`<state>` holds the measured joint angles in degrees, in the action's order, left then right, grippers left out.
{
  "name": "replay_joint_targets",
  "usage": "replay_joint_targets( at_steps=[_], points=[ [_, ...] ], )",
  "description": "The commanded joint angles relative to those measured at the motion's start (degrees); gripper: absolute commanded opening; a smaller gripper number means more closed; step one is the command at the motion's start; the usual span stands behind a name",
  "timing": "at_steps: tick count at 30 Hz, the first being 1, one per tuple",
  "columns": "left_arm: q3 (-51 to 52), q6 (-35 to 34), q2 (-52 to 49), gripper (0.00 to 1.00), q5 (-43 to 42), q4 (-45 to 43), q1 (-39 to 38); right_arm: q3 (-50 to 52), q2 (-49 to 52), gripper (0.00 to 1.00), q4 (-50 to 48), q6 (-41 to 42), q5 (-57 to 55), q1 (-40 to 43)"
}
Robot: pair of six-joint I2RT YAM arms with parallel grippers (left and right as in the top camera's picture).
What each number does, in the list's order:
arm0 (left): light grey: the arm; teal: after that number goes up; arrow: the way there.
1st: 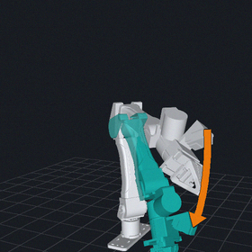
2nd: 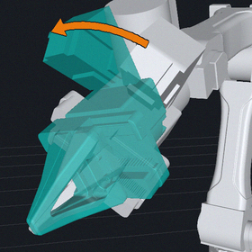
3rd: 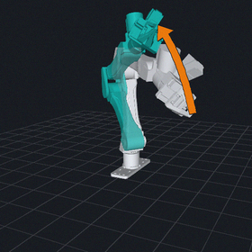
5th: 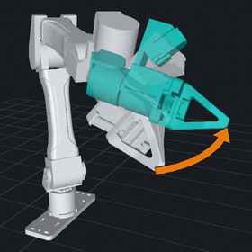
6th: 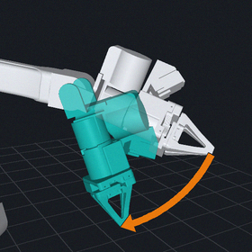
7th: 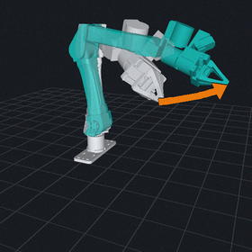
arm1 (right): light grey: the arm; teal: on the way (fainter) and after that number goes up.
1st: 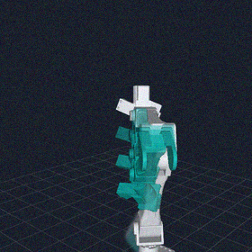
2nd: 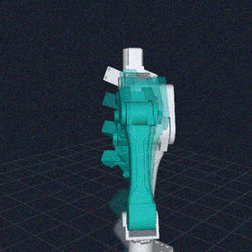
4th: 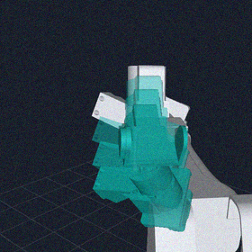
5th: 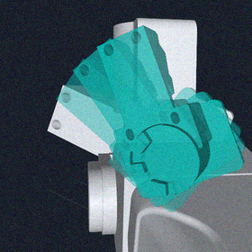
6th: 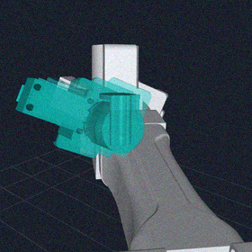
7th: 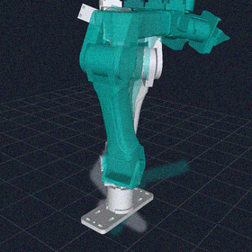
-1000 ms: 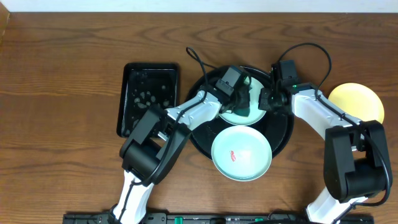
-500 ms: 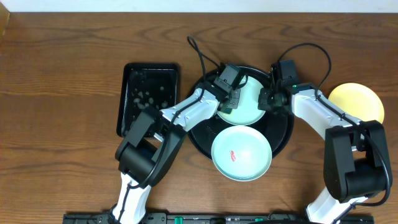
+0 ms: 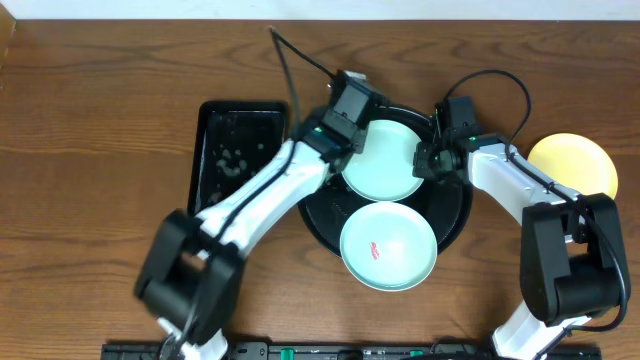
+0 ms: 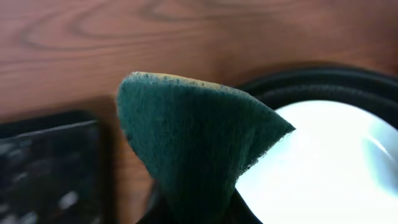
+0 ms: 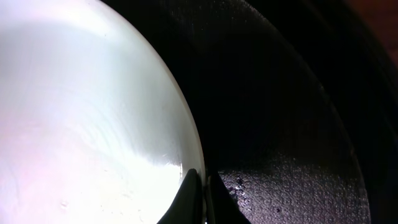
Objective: Clean dirty plates on tray and stack at the side
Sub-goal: 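Return the sponge to the soapy tray with the left gripper, then lift the pale green plate with the right gripper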
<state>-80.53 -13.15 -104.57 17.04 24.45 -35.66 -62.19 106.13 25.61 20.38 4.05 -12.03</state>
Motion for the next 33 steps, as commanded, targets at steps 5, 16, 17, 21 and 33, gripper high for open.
replay_joint_targets(
  at_steps=[5, 16, 17, 21, 33],
  points=[
    [0.1, -5.4, 3.6, 0.08, 1.9, 18.0, 7.2, -0.6, 0.7, 0.01, -0.5, -5.6, -1.2, 0.0],
    [11.7, -6.0, 2.7, 0.07, -19.5, 15.4, 27.0, -3.2, -3.7, 0.01, 3.2, -12.9, -6.4, -0.7],
    [12.3, -6.0, 2.7, 0.07, -21.2, 14.7, 28.2, -3.8, -5.0, 0.01, 3.9, -13.7, -8.0, -1.1],
    [12.9, -5.4, 2.7, 0.08, -22.6, 14.2, 31.3, -4.7, -11.6, 0.01, 5.7, -16.5, -14.9, -4.0],
    [12.9, -4.0, 2.7, 0.07, -22.6, 14.3, 32.8, -4.7, -22.9, 0.01, 5.2, -20.7, -46.4, -19.1]
  ],
)
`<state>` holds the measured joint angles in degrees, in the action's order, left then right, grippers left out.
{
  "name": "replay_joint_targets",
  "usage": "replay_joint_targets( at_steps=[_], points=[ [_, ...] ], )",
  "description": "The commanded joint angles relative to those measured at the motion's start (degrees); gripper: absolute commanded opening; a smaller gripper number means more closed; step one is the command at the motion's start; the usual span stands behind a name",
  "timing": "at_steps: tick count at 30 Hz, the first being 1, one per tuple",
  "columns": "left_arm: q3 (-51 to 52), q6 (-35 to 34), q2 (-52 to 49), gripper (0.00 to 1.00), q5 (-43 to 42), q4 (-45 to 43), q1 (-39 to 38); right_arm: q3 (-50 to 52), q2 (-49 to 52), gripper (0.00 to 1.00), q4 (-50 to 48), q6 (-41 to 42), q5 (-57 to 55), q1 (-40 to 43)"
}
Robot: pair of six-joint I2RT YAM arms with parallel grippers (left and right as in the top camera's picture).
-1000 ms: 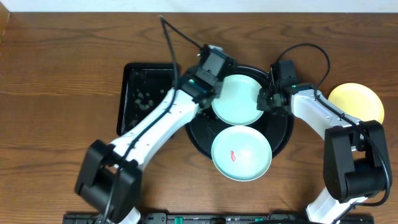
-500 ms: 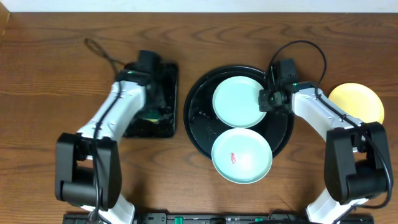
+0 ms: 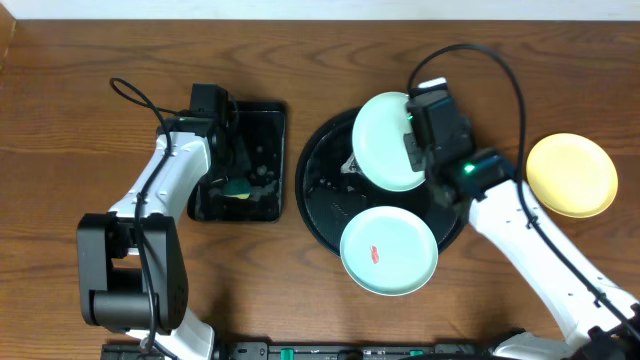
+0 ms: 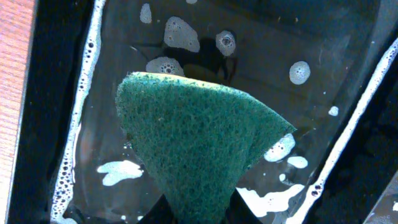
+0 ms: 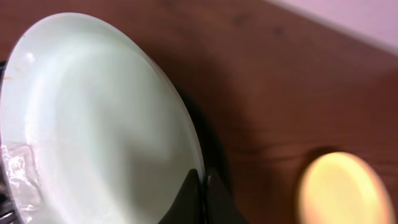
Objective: Clean dirty plates on tray and stack at the side
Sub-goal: 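Lift the pale green plate with the right gripper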
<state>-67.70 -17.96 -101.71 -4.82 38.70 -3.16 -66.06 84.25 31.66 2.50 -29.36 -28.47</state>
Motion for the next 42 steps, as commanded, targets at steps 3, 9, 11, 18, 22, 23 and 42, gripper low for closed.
replay_joint_targets(
  at_steps=[3, 9, 11, 18, 22, 23, 42],
  points=[
    [0.0, 0.8, -0.2, 0.07, -0.7, 0.0, 0.3, -0.9, -1.0, 0.01, -2.8, -5.6, -19.2, -5.7],
    [0.0, 0.8, -0.2, 0.08, -0.7, 0.0, 0.3, -0.9, -1.0, 0.01, -6.5, -11.0, -26.7, -11.0],
    [0.0, 0.8, -0.2, 0.08, -0.7, 0.0, 0.3, -0.9, -1.0, 0.01, -7.7, -13.6, -29.0, -13.2],
    [0.0, 0.8, -0.2, 0.08, -0.7, 0.0, 0.3, -0.9, -1.0, 0.01, -10.1, -21.4, -35.7, -19.5],
    [0.0, 0.8, -0.2, 0.08, -0.7, 0.0, 0.3, -0.9, -1.0, 0.01, -10.3, -22.9, -38.4, -21.7],
    [0.0, 0.8, -0.2, 0.08, -0.7, 0.0, 0.3, -0.9, -1.0, 0.01, -10.3, -22.9, -39.1, -22.2],
    [0.0, 0.8, -0.2, 0.08, -0.7, 0.0, 0.3, -0.9, -1.0, 0.01, -10.5, -23.4, -39.8, -23.0]
  ],
)
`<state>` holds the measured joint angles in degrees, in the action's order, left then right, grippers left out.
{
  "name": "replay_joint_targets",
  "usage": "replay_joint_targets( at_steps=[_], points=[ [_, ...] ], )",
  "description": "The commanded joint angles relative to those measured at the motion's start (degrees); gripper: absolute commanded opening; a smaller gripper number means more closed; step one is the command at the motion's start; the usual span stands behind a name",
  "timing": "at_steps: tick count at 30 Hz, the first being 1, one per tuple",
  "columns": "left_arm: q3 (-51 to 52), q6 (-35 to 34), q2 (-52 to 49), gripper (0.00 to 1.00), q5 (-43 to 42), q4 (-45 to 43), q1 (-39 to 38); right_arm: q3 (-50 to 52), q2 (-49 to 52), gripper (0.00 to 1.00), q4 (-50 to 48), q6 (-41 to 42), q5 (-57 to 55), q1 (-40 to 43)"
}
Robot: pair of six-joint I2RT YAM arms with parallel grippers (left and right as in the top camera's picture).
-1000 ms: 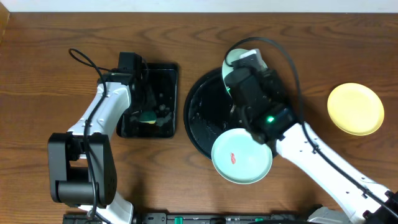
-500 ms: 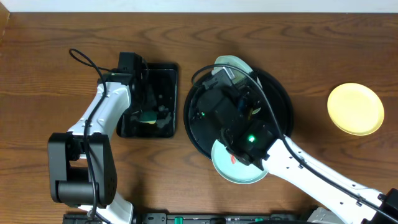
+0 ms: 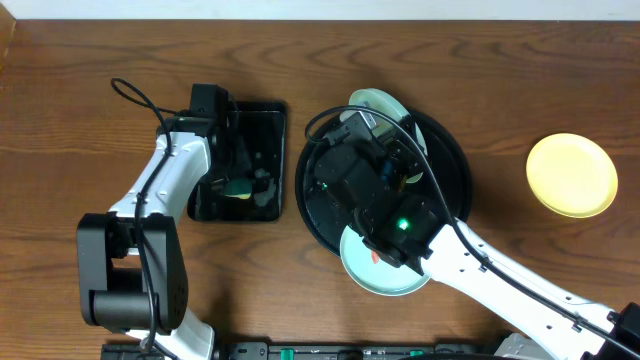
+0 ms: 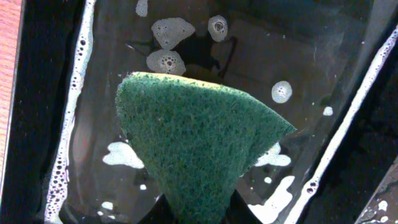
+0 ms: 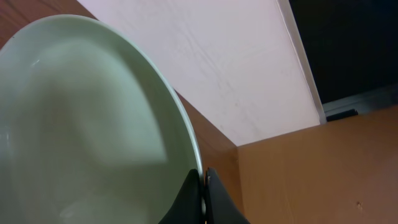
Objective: Clean dirty plates on tray and stack at the side
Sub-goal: 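Lift the pale green plate with the right gripper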
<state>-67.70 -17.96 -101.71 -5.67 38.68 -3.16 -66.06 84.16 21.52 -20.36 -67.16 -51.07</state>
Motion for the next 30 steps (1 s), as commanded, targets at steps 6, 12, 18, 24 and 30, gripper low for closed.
replay_joint_targets(
  at_steps=[6, 12, 18, 24, 30],
  points=[
    [0.0, 0.8, -0.2, 0.08, 0.1, 0.0, 0.3, -0.9, -0.9, 0.01, -0.5, -0.5, -2.1, -0.4],
    [0.0, 0.8, -0.2, 0.08, 0.1, 0.1, 0.3, -0.9, -0.9, 0.01, -1.2, -0.4, -2.1, -0.3],
    [0.0, 0.8, -0.2, 0.08, 0.1, 0.0, 0.3, -0.8, -0.9, 0.01, 0.1, 7.2, -0.3, 2.0],
    [0.0, 0.8, -0.2, 0.08, 0.1, 0.2, 0.3, -0.8, -0.9, 0.01, 2.8, 11.4, 0.2, 4.3],
    [0.0, 0.7, -0.2, 0.08, 0.1, 0.2, 0.3, -0.8, -0.9, 0.01, 3.4, 13.4, 3.7, 4.9]
  ],
)
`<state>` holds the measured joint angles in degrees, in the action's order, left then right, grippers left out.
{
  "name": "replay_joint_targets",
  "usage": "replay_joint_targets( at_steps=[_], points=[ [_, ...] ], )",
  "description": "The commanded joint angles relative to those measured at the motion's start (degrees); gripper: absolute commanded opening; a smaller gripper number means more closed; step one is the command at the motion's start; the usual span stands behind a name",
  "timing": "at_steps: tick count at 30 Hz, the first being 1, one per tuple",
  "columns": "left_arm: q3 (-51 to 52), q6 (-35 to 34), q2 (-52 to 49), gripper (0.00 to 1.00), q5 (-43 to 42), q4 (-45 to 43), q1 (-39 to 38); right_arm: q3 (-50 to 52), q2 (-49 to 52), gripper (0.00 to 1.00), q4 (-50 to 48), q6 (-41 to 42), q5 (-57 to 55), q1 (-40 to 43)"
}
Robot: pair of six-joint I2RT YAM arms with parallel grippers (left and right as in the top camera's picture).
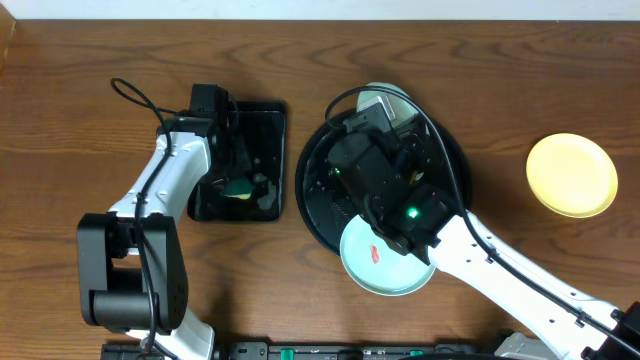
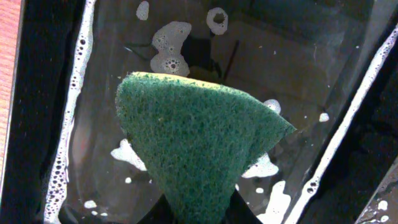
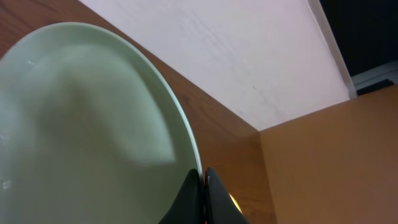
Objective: Clean dirty plates on tray and stack at the side
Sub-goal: 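Lift the pale green plate with the right gripper, then carry the plate right and stack it on the yellow plate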
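My right gripper (image 3: 202, 180) is shut on the rim of a pale green plate (image 3: 87, 137), held tilted high above the round black tray (image 1: 318, 215); overhead only its far edge (image 1: 385, 93) shows past the arm. A second pale green plate (image 1: 385, 262) with a red smear lies on the tray's near side. My left gripper (image 2: 198, 211) is shut on a green sponge (image 2: 199, 143), held in the soapy water of the black rectangular basin (image 1: 265, 115). A yellow plate (image 1: 571, 175) sits on the table at the right.
The right arm (image 1: 470, 260) crosses over the tray and hides much of it. The left arm (image 1: 165, 185) runs along the basin's left side. Brown table lies between tray and yellow plate (image 1: 495, 160).
The right gripper, still holding the tilted plate, has shifted slightly right over the tray. The sponge stays in the basin; the foam patches around it have moved.
First the left gripper held the sponge by the far plate on the tray while the right gripper pinched that plate's rim. Then the sponge was in the basin and the plate was lifted and tilted. The plate has stayed raised above the tray since.
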<state>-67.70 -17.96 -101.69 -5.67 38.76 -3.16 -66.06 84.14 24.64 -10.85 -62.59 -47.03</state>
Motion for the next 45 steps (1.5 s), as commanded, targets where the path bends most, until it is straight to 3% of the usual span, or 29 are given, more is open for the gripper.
replay_joint_targets(
  at_steps=[1, 3, 10, 14, 20, 27, 34, 37, 38, 40, 41, 45],
  points=[
    [0.0, 0.7, -0.2, 0.08, 0.1, 0.2, 0.3, -0.8, -0.9, 0.01, 1.1, 6.2, -0.9, 1.7],
    [0.0, 0.7, -0.2, 0.08, 0.1, 0.5, 0.3, -0.8, -0.9, 0.01, 4.0, 12.3, 1.0, 3.4],
    [0.0, 0.8, -0.2, 0.08, 0.1, 1.2, 0.3, -0.9, -2.6, 0.01, 15.3, 34.4, 24.1, 14.0],
    [0.0, 0.8, -0.2, 0.08, 0.1, 1.2, 0.3, -0.9, -6.6, 0.01, 17.9, 39.5, 36.3, 24.4],
    [0.0, 0.8, -0.2, 0.08, 0.1, 1.2, 0.3, -0.9, -11.2, 0.01, 19.5, 39.7, 58.3, 49.0],
    [0.0, 0.8, -0.2, 0.08, 0.1, 1.2, 0.3, -0.7, -5.3, 0.01, 23.2, 39.5, 61.9, 75.0],
    [0.0, 0.8, -0.2, 0.08, 0.1, 0.8, 0.3, -0.6, 5.6, 0.01, 21.4, 39.4, 64.4, 88.1],
    [0.0, 0.8, -0.2, 0.08, 0.1, 0.8, 0.3, -0.6, 8.5, 0.01, 17.9, 32.9, 72.7, 90.2],
    [0.0, 0.8, -0.2, 0.08, 0.1, 0.8, 0.3, -0.6, 8.9, 0.06, 16.8, 30.5, 75.6, 90.3],
    [0.0, 0.8, -0.2, 0.08, 0.1, 0.7, 0.3, -0.6, 9.0, 0.33, 15.9, 28.3, 79.6, 90.1],
    [0.0, 0.8, -0.2, 0.08, 0.1, 0.6, 0.3, -0.6, 8.7, 0.4, 15.8, 28.3, 80.5, 90.0],
    [0.0, 0.8, -0.2, 0.07, 0.1, 0.5, 0.3, -0.6, 5.7, 0.5, 16.7, 27.9, 81.3, 88.2]
  ],
)
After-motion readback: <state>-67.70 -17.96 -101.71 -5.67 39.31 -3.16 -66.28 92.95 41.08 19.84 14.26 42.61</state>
